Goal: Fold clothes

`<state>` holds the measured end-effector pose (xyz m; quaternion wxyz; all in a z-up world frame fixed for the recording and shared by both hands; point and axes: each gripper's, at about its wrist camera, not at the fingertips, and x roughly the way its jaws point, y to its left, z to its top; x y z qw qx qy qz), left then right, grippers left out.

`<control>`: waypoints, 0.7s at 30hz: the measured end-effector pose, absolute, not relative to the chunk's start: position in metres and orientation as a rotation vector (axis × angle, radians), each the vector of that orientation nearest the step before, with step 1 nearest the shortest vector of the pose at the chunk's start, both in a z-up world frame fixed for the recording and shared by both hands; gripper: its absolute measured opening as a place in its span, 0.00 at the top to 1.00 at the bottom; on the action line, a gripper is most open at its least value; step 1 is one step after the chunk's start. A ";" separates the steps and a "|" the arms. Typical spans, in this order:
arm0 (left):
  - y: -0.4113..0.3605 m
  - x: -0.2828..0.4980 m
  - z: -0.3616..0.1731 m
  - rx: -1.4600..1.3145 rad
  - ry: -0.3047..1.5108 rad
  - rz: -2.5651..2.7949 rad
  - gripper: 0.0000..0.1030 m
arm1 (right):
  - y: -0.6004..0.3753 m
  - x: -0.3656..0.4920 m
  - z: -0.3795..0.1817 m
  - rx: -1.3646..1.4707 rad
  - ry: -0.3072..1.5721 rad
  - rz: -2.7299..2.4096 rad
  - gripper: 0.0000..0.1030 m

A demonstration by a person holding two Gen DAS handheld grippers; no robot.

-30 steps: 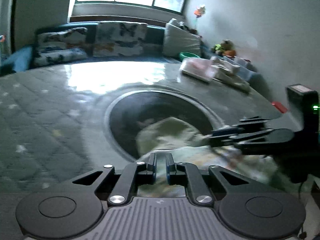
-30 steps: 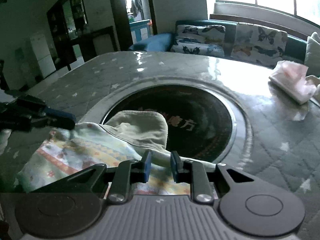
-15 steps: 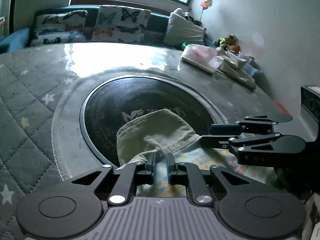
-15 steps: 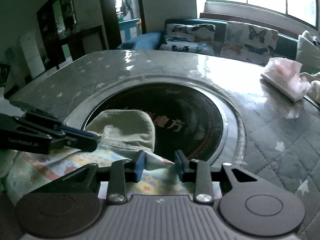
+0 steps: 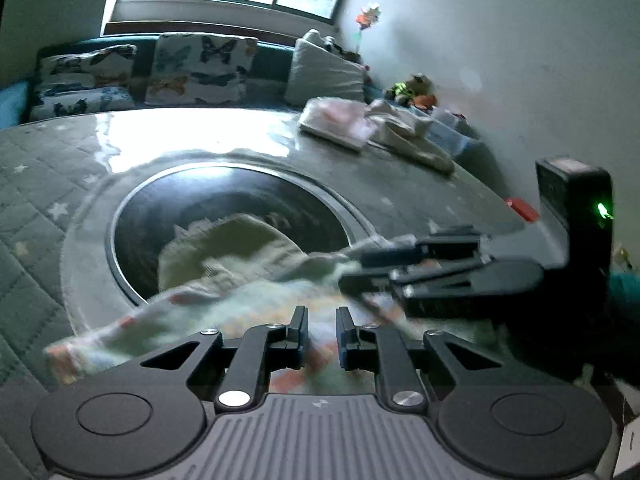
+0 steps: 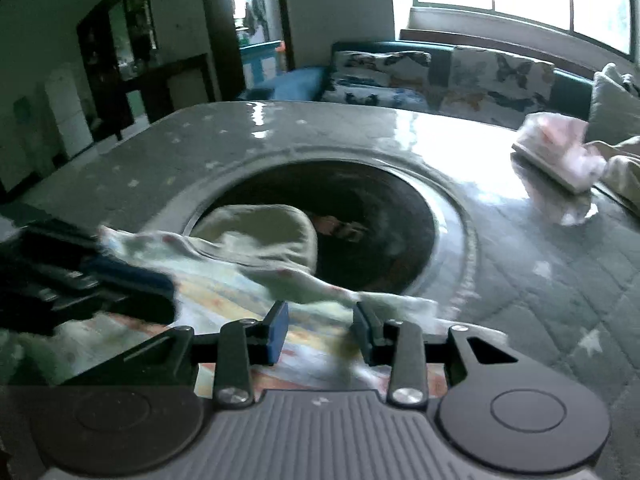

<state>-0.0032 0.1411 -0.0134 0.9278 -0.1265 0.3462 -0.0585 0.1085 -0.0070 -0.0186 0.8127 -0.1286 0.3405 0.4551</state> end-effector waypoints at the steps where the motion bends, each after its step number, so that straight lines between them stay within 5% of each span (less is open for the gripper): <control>1: 0.140 -0.004 -0.016 -0.259 0.714 -0.119 0.84 | -0.010 0.110 -0.019 -0.276 0.725 0.959 0.66; 21: 0.132 -0.037 -0.021 -0.293 0.705 -0.084 0.83 | -0.003 0.045 -0.011 -0.381 0.644 1.122 0.66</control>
